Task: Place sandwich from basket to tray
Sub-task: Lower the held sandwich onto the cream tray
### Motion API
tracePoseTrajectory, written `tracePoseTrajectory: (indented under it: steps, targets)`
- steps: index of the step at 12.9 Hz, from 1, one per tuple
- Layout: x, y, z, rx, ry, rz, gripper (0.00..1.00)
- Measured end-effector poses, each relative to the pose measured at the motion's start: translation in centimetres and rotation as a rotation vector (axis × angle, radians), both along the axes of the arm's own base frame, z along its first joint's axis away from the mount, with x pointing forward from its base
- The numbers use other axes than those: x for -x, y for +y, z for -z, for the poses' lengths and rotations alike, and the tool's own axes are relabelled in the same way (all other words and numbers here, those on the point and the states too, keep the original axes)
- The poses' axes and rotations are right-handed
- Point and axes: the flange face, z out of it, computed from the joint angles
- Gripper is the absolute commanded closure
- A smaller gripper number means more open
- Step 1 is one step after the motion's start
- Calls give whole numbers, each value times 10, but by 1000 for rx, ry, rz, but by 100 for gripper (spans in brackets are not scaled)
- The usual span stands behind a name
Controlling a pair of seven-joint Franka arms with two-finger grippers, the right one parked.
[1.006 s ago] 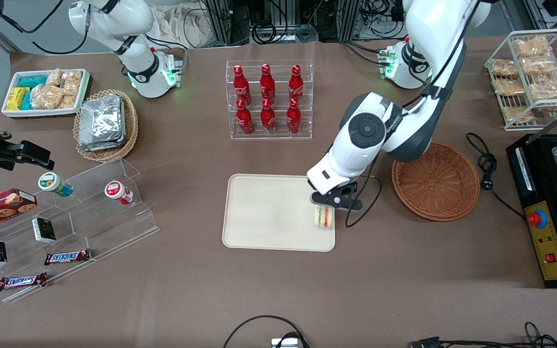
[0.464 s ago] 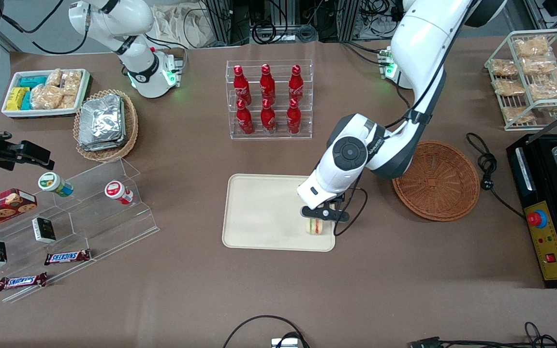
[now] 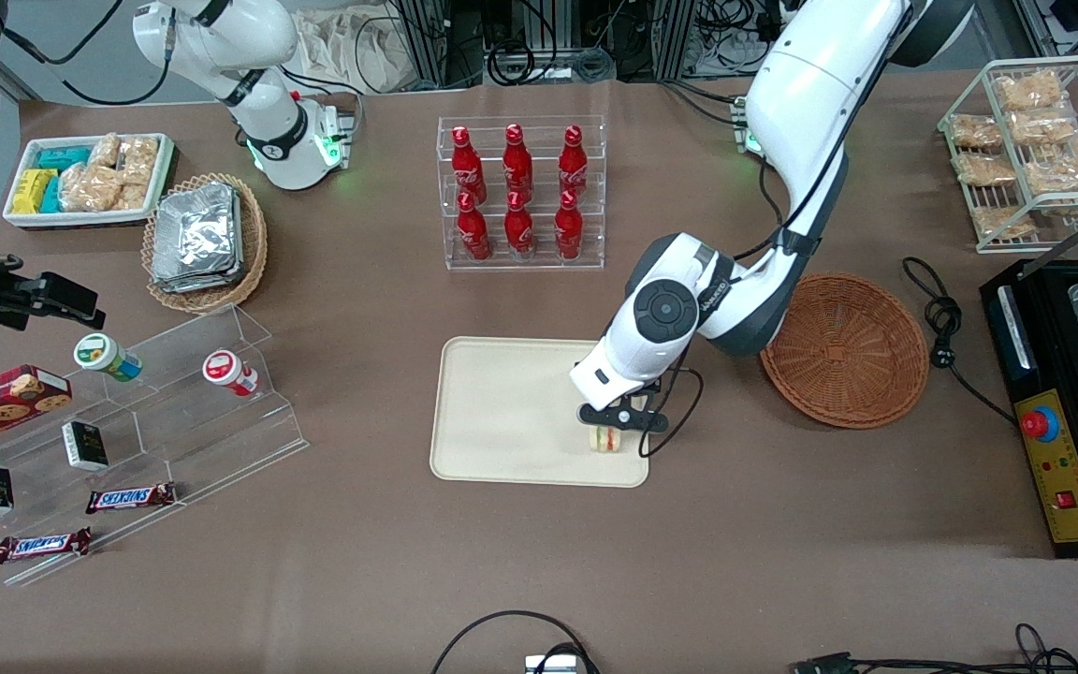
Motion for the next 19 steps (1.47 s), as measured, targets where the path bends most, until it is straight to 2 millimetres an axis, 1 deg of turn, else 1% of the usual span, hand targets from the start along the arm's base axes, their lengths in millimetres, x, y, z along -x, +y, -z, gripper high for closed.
tracePoseTrajectory:
  steps: [4, 7, 9, 10, 11, 12, 13, 16, 19]
  targets:
    - [1, 1, 15, -10, 19, 0, 73]
    - [6, -4, 28, -18, 35, 10, 69]
    - [10, -8, 36, -23, 44, 17, 63]
    - [10, -8, 39, -27, 45, 19, 52]
    - [10, -8, 41, -33, 44, 24, 37]
    - [10, -7, 43, -39, 42, 29, 12]
    - [10, -7, 44, -44, 41, 33, 0]
    - [8, -7, 43, -42, 35, 32, 0]
    - [-2, -11, 26, -23, 5, 4, 0]
